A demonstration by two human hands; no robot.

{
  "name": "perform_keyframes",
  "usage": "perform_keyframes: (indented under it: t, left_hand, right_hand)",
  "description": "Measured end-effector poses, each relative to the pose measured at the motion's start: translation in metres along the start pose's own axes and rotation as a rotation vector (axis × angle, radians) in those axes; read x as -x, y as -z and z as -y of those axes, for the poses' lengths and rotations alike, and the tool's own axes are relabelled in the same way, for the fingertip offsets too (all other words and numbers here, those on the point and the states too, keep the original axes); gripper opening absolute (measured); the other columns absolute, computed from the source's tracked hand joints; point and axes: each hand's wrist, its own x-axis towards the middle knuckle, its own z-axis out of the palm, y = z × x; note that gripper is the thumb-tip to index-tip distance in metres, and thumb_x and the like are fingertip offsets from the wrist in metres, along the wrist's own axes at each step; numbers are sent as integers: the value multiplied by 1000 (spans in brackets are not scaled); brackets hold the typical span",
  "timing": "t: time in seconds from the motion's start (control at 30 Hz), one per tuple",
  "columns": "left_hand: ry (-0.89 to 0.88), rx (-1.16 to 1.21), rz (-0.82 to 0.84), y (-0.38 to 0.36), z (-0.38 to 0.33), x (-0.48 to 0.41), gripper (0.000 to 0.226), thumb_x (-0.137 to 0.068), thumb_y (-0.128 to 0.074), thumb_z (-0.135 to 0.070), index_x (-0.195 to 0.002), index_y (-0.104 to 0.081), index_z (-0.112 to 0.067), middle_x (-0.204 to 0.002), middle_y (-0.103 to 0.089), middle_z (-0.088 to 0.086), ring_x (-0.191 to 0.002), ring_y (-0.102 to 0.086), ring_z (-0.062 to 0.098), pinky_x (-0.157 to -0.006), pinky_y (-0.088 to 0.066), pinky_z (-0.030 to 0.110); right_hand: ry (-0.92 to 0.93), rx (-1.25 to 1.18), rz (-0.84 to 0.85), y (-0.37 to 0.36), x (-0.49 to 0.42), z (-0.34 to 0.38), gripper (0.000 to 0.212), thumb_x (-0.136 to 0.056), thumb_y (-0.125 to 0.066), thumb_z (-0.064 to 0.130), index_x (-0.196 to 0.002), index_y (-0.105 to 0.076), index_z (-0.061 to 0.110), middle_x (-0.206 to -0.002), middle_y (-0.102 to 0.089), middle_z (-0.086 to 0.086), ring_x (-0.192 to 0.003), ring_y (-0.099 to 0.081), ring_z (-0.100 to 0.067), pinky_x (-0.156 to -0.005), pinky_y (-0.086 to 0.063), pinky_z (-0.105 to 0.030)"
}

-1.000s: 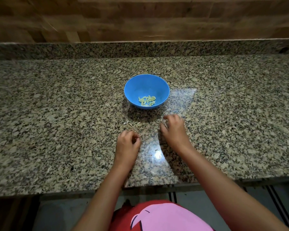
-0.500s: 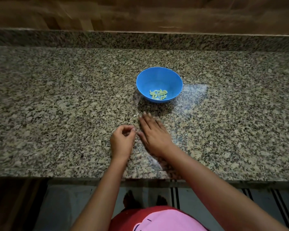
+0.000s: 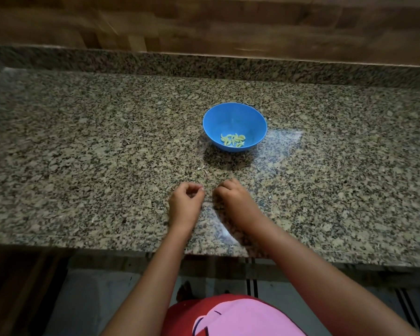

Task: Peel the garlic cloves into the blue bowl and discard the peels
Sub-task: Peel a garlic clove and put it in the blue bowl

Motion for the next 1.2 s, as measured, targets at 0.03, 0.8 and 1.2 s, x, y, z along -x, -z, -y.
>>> perform_keyframes:
  t: [0.03,0.8,1.2]
  left_hand:
    - [9,-2,0,0,-1,-1,8,-87,-65,-19,-82,-61,-24,-83,-65,-5,-79,-62,14,-70,-51,28]
    - [-266,-575,112,-45,-44,-68,23,-89,-61,-18,-107,-65,-3,-113,-60,12,-108,-48,24,-88,-40,30]
    - [-376,-864,159,-59,-46,-65,24,-94,-41,-1,-115,-53,1,-121,-53,18,-118,-40,29,-94,-37,33]
  right_hand:
    - [-10,-24,-11,3,-6,-1,20,-83,-54,7,-93,-68,-3,-89,-62,-15,-91,-51,-29,-75,-47,-37]
    - [-851,-923,-300,24,-33,-28,24,-84,-60,-4,-75,-69,16,-79,-70,-8,-73,-65,-18,-70,-56,-31]
    - [-843,-984,-297,25,-35,-28,25,-83,-60,-6,-72,-66,16,-77,-69,-7,-77,-68,-20,-71,-55,-29]
